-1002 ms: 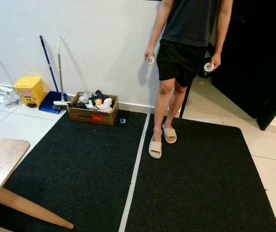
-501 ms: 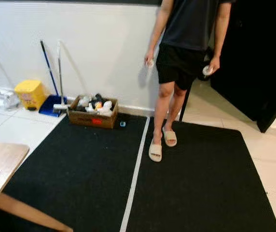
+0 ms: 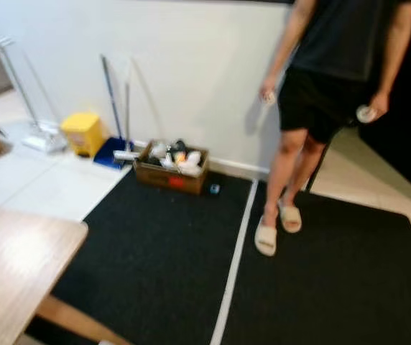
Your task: Restocking fridge
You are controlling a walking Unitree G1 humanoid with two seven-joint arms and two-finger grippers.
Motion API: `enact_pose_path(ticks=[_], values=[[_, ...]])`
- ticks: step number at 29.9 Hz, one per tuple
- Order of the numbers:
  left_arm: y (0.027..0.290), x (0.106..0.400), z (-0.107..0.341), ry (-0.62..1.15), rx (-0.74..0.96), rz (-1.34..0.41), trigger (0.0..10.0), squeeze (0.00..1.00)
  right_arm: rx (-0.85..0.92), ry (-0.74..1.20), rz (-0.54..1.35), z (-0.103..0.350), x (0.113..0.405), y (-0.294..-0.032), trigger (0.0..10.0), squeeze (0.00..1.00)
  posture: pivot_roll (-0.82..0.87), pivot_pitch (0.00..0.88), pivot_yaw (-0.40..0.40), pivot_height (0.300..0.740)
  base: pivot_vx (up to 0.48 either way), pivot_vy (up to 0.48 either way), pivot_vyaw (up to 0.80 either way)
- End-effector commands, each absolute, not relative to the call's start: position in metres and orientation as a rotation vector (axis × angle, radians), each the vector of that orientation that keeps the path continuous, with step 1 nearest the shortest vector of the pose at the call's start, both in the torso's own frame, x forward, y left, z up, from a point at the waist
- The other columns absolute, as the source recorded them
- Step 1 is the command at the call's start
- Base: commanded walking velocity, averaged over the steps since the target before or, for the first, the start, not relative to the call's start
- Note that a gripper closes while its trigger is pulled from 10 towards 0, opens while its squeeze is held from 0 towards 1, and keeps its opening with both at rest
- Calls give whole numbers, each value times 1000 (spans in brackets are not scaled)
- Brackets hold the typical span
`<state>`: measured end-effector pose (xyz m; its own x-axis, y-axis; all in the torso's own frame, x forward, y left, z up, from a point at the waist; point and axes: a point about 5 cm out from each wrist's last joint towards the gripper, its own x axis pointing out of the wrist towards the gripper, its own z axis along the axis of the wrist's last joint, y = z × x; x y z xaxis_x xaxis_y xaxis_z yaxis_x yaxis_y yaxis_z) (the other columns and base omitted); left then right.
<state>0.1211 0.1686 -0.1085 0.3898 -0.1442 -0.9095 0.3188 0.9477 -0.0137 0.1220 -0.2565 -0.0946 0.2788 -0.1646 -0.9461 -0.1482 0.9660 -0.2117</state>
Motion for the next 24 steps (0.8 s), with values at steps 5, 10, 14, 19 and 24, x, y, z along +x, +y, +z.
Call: enact_pose_path(ticks=[5,10,14,19,24], values=[[165,111,-112,1184,163,-314,10000,0,-283,1323,-3,-96,114,-258,10000,0,-85,0,-21,740,284,0,-781],[166,111,-112,1184,154,-294,10000,0,-269,1310,-18,-96,115,-259,10000,0,-85,0,-21,740,0,0,-460],[167,111,-112,1182,162,-295,10000,0,-276,1307,-14,-95,117,-259,10000,0,-84,0,-21,740,0,0,0],[167,112,-112,1180,157,-303,10000,0,-278,1306,-12,-95,116,-260,10000,0,-84,0,-20,740,0,0,0],[166,113,-111,1179,155,-318,10000,0,-279,1305,-10,-95,117,-260,10000,0,-84,0,-20,740,0,0,0]])
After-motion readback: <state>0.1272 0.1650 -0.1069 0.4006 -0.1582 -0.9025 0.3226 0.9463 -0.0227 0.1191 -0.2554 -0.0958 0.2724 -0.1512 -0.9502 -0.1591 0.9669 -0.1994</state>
